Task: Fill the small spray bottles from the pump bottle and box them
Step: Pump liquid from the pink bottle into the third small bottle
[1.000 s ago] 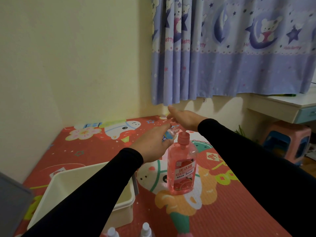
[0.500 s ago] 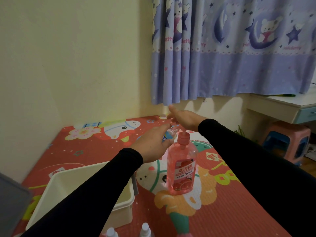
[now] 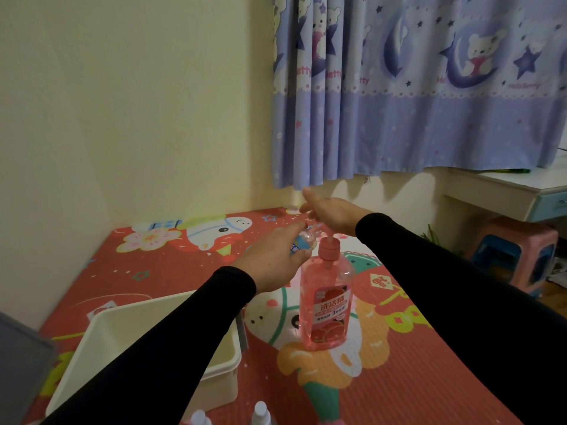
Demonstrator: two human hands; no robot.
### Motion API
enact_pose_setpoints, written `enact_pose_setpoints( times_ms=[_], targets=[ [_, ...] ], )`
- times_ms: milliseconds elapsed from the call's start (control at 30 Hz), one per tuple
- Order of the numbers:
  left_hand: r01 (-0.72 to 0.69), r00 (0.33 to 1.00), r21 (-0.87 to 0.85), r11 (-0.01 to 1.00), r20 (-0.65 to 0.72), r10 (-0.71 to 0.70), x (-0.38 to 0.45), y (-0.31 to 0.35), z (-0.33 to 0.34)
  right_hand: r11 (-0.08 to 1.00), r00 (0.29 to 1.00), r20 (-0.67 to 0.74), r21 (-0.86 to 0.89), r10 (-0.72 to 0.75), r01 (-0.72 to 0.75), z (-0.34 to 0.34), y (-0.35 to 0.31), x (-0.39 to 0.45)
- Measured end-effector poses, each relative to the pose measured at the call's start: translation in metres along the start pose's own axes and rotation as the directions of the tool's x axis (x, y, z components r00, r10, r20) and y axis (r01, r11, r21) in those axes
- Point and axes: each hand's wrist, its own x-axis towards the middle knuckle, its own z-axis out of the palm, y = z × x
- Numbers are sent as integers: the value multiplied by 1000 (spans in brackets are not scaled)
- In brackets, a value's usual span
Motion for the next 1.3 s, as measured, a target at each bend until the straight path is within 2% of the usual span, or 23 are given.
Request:
enact_pose_setpoints(
  times_ms=[200, 400, 733, 1067, 1300],
  targets=[
    [12, 1000, -30, 999, 8, -11, -2, -1, 8, 996, 1000, 12, 86, -14, 12, 11, 9, 0],
    [25, 1000, -32, 999, 20, -25, -3, -3, 7, 997, 1000, 9, 71, -19, 18, 7, 9, 0],
    [20, 998, -176, 984, -56, -31, -10, -1, 0, 996, 987, -135, -18, -84, 82, -2, 1, -8],
    [58, 994, -303, 951, -66, -82, -17, -10, 5, 984, 925, -340, -7, -167, 176, -2, -3, -16],
    [62, 994, -376, 924, -61, -91, -20, -18, 5, 981, 908, -398, 82, -127, 174, -5, -4, -20]
  ],
)
